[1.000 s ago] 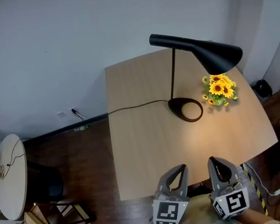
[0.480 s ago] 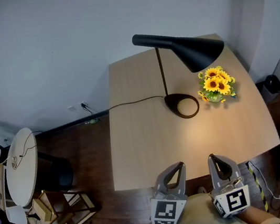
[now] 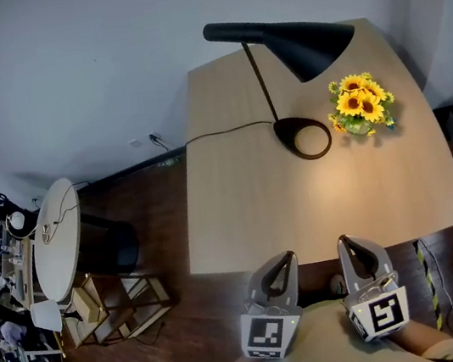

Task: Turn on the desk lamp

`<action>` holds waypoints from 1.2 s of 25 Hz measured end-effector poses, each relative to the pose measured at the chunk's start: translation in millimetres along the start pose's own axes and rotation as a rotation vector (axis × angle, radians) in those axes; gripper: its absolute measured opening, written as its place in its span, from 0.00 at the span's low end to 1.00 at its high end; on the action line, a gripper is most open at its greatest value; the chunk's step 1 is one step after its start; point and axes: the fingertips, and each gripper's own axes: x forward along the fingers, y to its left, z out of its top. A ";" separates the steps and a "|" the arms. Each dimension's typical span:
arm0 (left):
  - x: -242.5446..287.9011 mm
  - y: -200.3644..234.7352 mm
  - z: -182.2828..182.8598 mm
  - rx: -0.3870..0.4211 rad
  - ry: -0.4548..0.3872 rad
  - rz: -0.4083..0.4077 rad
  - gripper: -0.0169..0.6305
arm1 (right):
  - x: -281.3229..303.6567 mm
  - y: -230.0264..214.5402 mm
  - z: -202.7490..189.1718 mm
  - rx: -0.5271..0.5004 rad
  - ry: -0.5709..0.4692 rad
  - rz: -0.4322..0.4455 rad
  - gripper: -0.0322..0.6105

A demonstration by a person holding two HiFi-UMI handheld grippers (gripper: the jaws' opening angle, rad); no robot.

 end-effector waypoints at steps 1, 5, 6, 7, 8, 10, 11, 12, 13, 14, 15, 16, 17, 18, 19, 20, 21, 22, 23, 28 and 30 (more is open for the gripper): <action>-1.5 -0.2 0.8 0.003 -0.002 0.000 0.03 | -1.2 0.9 0.3 -0.003 -0.001 -0.001 0.05; -6.8 -0.2 9.0 0.019 -0.043 -0.019 0.03 | -4.6 4.6 3.0 -0.016 -0.005 -0.026 0.05; -9.1 1.2 9.0 0.016 -0.050 -0.023 0.03 | -5.7 6.7 4.0 -0.023 -0.006 -0.034 0.05; -11.9 3.1 7.9 0.012 -0.053 -0.026 0.03 | -6.9 9.7 4.8 -0.031 -0.008 -0.042 0.05; -15.3 5.4 5.7 0.008 -0.054 -0.030 0.03 | -8.2 13.4 5.5 -0.036 -0.009 -0.052 0.05; -22.9 10.7 2.3 0.004 -0.062 -0.040 0.03 | -9.9 22.2 6.3 -0.024 -0.014 -0.076 0.05; -27.0 13.9 2.6 0.003 -0.075 -0.045 0.03 | -10.3 27.4 6.6 -0.009 -0.018 -0.089 0.05; -31.5 17.7 2.7 0.000 -0.089 -0.048 0.03 | -10.7 33.4 6.8 -0.001 -0.021 -0.101 0.05; -36.3 21.8 1.6 -0.007 -0.099 -0.051 0.03 | -11.2 40.2 6.7 -0.002 -0.021 -0.109 0.05; -41.3 25.9 -0.7 -0.014 -0.104 -0.055 0.03 | -11.6 47.6 6.4 -0.008 -0.020 -0.115 0.05; -46.1 29.9 -3.6 -0.021 -0.107 -0.060 0.03 | -11.7 55.1 6.1 -0.015 -0.018 -0.122 0.05; -50.9 33.8 -6.1 -0.024 -0.110 -0.068 0.03 | -11.7 62.6 5.7 -0.023 -0.015 -0.128 0.05; -55.7 37.5 -7.9 -0.025 -0.115 -0.077 0.03 | -11.7 70.0 5.2 -0.033 -0.011 -0.134 0.05; -60.6 41.0 -9.6 -0.027 -0.119 -0.086 0.03 | -11.9 77.5 4.3 -0.045 -0.005 -0.141 0.05; -65.3 44.5 -11.3 -0.031 -0.124 -0.096 0.03 | -12.2 84.8 3.5 -0.053 0.001 -0.149 0.05; -69.7 47.9 -13.1 -0.036 -0.128 -0.107 0.03 | -12.4 91.8 2.8 -0.058 0.005 -0.159 0.05; -73.7 51.0 -15.4 -0.042 -0.131 -0.119 0.03 | -12.9 98.5 1.6 -0.068 0.012 -0.169 0.05; -77.7 53.5 -18.9 -0.052 -0.130 -0.131 0.03 | -13.9 104.9 -0.6 -0.085 0.022 -0.177 0.05; -81.6 55.5 -22.7 -0.061 -0.128 -0.145 0.03 | -15.5 111.1 -2.9 -0.101 0.031 -0.187 0.05; -97.3 52.0 -35.7 -0.067 -0.129 -0.234 0.03 | -26.3 132.6 -11.1 -0.092 0.050 -0.266 0.05; -98.7 46.9 -37.9 -0.061 -0.133 -0.266 0.03 | -31.7 134.3 -11.4 -0.087 0.046 -0.288 0.05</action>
